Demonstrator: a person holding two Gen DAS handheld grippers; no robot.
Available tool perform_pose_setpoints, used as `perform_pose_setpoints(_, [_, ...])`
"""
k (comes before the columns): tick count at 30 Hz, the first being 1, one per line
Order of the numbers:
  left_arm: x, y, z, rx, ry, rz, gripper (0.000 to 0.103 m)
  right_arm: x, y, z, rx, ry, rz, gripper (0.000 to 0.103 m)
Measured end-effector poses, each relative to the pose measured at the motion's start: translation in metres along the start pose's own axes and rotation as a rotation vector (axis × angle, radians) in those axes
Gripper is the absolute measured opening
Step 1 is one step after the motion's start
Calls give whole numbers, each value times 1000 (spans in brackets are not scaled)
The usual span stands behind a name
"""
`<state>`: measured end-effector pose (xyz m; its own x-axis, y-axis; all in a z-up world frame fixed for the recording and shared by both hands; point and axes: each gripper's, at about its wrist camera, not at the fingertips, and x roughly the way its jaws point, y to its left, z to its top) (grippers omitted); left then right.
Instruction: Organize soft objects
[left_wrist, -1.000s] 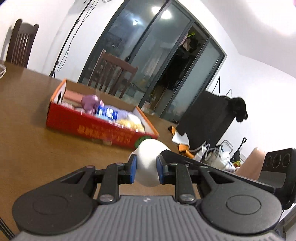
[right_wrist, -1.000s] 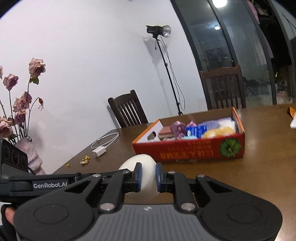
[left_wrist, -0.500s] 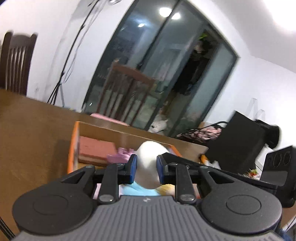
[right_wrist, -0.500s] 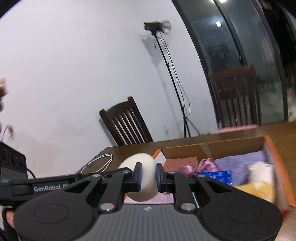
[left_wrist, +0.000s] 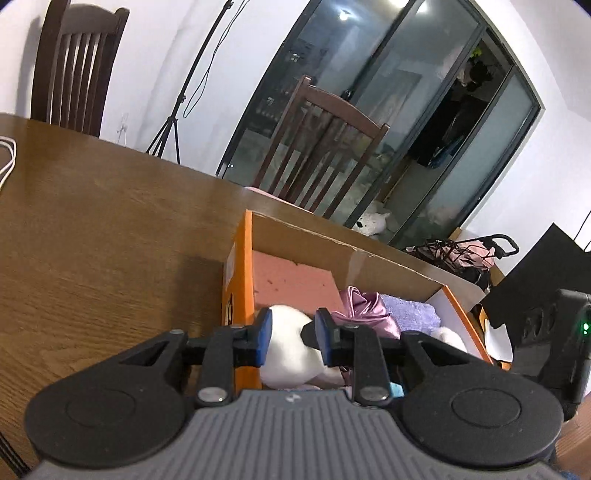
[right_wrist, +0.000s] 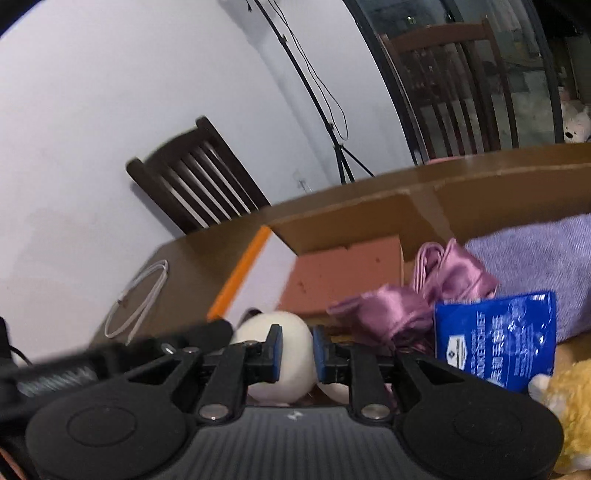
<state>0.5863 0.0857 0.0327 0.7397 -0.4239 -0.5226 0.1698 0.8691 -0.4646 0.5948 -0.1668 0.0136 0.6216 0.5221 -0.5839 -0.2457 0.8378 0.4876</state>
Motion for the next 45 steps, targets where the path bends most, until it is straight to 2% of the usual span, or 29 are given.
perform_pose_setpoints(1, [-1, -2, 0, 12, -4, 7, 27, -1, 1, 0, -2, -1, -2, 19])
perform_pose_setpoints(4, [-6, -13, -5, 53, -17, 37, 29, -2, 10, 2, -46, 12, -54, 36])
perform_pose_setpoints(5, [-8, -16, -6, 61, -18, 45, 30, -4, 11, 1, -46, 8, -72, 36])
perform_pose_setpoints(9, [-28, -32, -9, 109, -58, 63, 39, -31, 5, 1, -18, -15, -31, 41])
perform_pose_setpoints(12, [-47, -51, -17, 166, -72, 70, 43, -74, 3, 3, -92, -65, -73, 45])
perform_pose_setpoints(15, [-68, -74, -25, 241, -103, 85, 61, -124, -8, 6, -129, -128, -125, 60])
perform_pose_setpoints(16, [-76, -81, -28, 257, -118, 98, 74, -141, -14, 5, -128, -140, -139, 64])
perform_pose_setpoints(18, [-89, -93, -34, 287, -149, 135, 81, -172, -25, 1, -141, -155, -178, 66])
perform_pose_setpoints(19, [-96, -98, -38, 300, -166, 156, 86, -186, -30, -3, -156, -162, -204, 70])
perform_pose_setpoints(20, [-104, -103, -43, 314, -191, 186, 96, -200, -35, -7, -176, -171, -239, 77])
perform_pose_setpoints(21, [-111, -106, -48, 325, -217, 214, 100, -213, -38, -13, -197, -186, -280, 81])
perform_pose_setpoints(22, [-117, -109, -53, 338, -247, 245, 101, -226, -42, -19, -213, -205, -318, 87])
perform_pose_setpoints(25, [-135, -118, -66, 375, -282, 282, 102, -253, -51, -36, -211, -250, -381, 88])
perform_pose_setpoints(35, [-192, -135, -100, 341, -343, 277, 103, -297, -39, -77, -190, -345, -350, 88])
perform_pose_setpoints(40, [-229, -144, -140, 346, -400, 270, 103, -325, -23, -119, -201, -414, -347, 88])
perform_pose_setpoints(45, [-272, -154, -196, 352, -451, 236, 103, -355, 0, -173, -245, -473, -328, 88])
